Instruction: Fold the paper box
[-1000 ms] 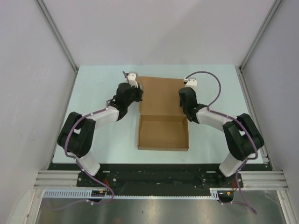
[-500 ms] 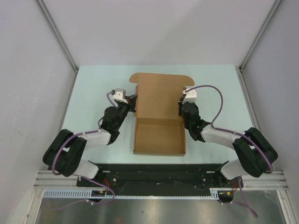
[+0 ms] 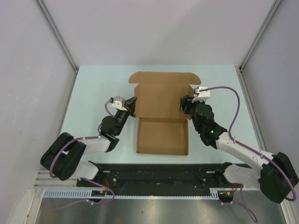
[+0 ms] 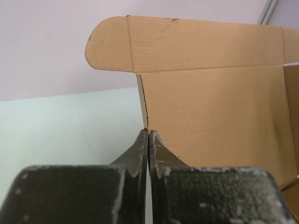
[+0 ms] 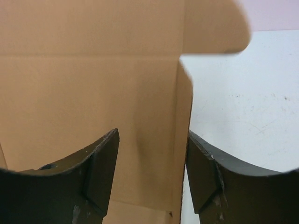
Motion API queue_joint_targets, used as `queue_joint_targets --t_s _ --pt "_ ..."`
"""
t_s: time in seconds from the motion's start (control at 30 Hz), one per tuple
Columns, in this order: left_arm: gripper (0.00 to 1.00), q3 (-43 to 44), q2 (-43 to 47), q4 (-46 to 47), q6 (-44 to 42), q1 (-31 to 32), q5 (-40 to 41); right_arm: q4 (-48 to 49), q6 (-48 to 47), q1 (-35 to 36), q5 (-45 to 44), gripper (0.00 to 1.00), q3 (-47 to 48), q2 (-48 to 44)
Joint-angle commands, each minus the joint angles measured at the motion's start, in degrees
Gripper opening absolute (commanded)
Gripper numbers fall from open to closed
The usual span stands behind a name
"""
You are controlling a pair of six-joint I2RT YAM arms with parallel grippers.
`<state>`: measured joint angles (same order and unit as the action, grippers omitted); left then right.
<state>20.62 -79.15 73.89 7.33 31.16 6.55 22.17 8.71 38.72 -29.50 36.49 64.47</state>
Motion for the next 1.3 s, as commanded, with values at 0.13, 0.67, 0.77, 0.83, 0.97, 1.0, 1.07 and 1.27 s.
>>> queue_joint_targets --t_s 0.13,0.67,0.77,0.83,0.97,1.0,1.07,1.27 --pt "0.02 -2.2 0.5 14.1 -9.3 3.6 5.9 -7.0 3.8 -4.0 3.3 0.59 1.2 -5.5" --pt "0.01 -2.3 -0.7 15.4 -11.9 4.9 7.9 -9.2 9.7 -17.1 12.4 0.64 2.3 -3.7" --pt "0.01 -2.3 -0.8 15.2 -12.0 4.9 7.8 -8.0 11.1 -19.5 19.5 0.62 3.0 -0.9" --pt "0.01 -2.3 -0.9 15.2 -12.0 4.9 7.6 -6.4 11.2 -19.7 21.9 0.61 3.1 0.1" --pt "0.01 -2.2 -1.0 15.1 -12.0 4.9 7.7 -3.4 12.6 -20.0 27.2 0.61 3.3 1.6" --pt "0.01 -2.2 -1.0 15.0 -12.1 4.8 7.7 -2.3 12.8 -20.1 27.6 0.61 3.2 1.6" --pt "0.01 -2.1 -1.0 15.0 -12.2 4.9 7.8 -1.6 13.9 -20.2 28.6 0.61 3.3 1.5" --pt "0.01 -2.0 -1.0 14.8 -12.3 4.9 7.7 -2.7 13.6 -21.4 33.5 0.47 5.3 4.3"
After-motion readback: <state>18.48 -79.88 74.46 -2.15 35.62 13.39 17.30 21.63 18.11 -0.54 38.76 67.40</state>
